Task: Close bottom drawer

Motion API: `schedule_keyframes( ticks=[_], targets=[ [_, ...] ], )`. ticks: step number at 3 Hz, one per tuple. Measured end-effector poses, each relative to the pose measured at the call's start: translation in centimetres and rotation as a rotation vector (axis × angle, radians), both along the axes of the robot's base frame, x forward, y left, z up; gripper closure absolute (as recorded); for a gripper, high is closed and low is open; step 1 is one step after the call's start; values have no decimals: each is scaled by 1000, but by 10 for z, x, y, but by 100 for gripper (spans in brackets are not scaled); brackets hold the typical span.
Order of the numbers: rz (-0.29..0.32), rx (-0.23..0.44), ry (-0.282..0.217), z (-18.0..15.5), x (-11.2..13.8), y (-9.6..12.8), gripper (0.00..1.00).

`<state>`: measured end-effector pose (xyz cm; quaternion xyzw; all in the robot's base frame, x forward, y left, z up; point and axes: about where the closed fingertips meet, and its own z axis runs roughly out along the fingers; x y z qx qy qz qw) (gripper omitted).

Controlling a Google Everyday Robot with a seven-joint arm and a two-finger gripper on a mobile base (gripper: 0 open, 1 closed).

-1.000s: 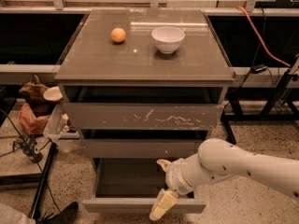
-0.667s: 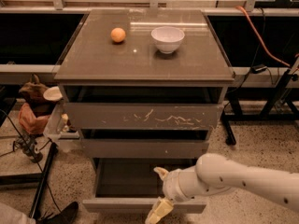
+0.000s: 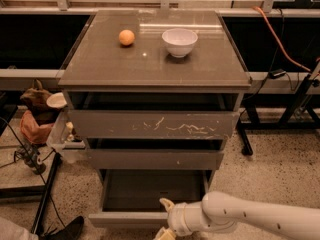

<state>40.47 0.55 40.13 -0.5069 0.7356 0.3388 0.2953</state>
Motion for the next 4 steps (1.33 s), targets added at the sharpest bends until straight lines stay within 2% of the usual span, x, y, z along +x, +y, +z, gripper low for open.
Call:
schedule_keyframes(
  ticks=[1, 2, 3, 4],
  targets=[
    [0, 44, 72, -26, -23, 15, 0],
    [0, 44, 72, -26, -23, 15, 0],
    [1, 77, 91, -41, -25, 20, 0],
    [-15, 102, 108, -96, -29, 25, 0]
  ],
)
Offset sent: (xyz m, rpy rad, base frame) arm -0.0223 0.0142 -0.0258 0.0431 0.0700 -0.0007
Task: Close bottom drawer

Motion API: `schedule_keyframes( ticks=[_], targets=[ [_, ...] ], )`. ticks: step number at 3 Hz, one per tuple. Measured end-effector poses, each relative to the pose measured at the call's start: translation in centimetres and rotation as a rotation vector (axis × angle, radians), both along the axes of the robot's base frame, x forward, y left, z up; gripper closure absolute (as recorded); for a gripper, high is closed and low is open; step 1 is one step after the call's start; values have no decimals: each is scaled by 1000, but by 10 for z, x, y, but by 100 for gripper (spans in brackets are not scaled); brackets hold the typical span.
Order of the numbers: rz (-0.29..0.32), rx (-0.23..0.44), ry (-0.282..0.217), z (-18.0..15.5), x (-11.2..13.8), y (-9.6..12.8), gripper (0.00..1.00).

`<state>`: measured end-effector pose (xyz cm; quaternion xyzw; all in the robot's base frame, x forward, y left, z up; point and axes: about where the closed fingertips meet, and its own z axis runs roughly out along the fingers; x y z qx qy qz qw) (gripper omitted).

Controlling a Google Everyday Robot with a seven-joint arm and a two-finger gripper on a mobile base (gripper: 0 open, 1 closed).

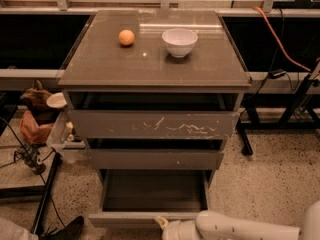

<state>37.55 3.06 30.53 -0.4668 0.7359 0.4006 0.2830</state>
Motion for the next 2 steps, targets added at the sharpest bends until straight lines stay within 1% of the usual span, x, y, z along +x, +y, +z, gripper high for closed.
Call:
schedule_keyframes(
  ticks=[1, 2],
  targets=[
    [-16, 38, 29, -58, -18, 14, 0],
    [-20, 56, 57, -69, -30, 23, 0]
  ],
)
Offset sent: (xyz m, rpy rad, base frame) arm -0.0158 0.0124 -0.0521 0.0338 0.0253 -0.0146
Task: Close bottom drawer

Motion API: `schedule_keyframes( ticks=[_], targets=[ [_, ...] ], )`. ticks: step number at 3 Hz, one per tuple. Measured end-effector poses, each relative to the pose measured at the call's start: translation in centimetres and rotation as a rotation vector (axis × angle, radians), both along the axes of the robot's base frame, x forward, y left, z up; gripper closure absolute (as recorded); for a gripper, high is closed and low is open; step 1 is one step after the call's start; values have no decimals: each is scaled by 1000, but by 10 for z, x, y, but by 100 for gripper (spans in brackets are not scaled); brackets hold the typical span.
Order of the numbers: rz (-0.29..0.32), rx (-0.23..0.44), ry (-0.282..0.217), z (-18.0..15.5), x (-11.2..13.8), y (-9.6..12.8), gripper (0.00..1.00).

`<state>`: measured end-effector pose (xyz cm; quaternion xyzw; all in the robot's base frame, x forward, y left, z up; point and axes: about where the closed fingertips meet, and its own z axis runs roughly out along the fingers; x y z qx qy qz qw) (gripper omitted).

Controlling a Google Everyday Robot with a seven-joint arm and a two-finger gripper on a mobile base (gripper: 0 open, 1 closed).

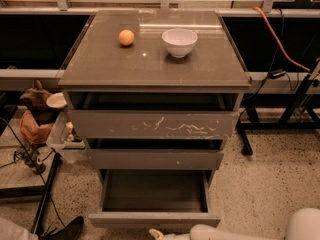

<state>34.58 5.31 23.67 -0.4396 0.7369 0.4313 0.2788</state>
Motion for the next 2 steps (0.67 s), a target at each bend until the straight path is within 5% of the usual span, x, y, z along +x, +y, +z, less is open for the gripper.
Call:
schedule_keyframes(
  ticks=[2],
  targets=[
    [-6, 8, -22, -6, 18, 2, 0]
  ],
)
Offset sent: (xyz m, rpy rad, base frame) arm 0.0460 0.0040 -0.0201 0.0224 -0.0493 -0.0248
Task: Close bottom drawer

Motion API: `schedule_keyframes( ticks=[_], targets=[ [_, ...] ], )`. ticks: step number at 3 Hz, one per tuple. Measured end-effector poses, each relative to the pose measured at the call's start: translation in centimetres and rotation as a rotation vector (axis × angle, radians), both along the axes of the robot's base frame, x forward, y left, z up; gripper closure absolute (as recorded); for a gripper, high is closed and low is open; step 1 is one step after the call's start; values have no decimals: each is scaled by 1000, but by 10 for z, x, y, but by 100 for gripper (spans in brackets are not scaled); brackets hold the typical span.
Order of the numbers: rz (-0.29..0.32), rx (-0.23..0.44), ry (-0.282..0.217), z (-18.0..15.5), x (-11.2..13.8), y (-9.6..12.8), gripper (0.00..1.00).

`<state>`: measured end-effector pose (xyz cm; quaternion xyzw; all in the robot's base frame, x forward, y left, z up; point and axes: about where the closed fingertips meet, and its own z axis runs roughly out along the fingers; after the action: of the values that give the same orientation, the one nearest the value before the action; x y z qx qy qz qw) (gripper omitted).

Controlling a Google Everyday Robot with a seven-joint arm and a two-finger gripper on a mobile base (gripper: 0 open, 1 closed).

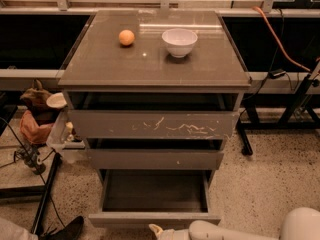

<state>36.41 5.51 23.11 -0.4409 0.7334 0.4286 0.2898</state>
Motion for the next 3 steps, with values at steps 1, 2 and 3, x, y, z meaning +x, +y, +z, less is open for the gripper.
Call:
schedule_keyframes(
  ticks=[1, 2, 3],
  targets=[
    [-3, 16, -43, -10, 30, 7, 0],
    [-13, 9, -90, -14, 55, 7, 0],
    [-18, 5, -160, -5, 84, 10, 0]
  ],
)
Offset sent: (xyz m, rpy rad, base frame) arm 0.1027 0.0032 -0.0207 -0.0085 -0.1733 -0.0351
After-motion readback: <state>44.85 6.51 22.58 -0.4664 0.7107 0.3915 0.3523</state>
